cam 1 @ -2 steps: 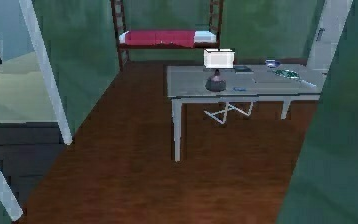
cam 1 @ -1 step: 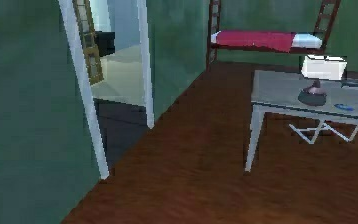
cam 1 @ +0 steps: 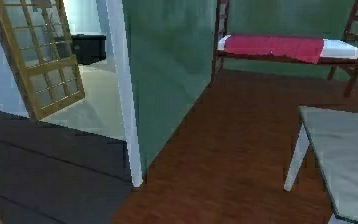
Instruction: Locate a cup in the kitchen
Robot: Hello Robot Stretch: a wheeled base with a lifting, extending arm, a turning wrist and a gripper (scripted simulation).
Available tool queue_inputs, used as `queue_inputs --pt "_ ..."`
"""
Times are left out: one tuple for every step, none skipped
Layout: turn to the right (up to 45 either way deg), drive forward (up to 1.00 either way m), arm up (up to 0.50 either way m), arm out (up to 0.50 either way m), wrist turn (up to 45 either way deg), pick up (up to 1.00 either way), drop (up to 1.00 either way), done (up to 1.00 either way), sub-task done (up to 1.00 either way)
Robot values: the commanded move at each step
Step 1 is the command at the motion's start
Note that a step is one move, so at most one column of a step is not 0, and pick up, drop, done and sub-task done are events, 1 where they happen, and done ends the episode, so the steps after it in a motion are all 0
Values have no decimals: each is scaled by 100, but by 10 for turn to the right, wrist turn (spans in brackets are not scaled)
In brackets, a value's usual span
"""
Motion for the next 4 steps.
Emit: queue_inputs --pt "-30 0 0 0 0 0 0 0 0" --pt "0 55 0 0 0 0 0 0 0" --pt "-210 0 0 0 0 0 0 0 0" --pt "0 45 0 0 0 0 0 0 0"
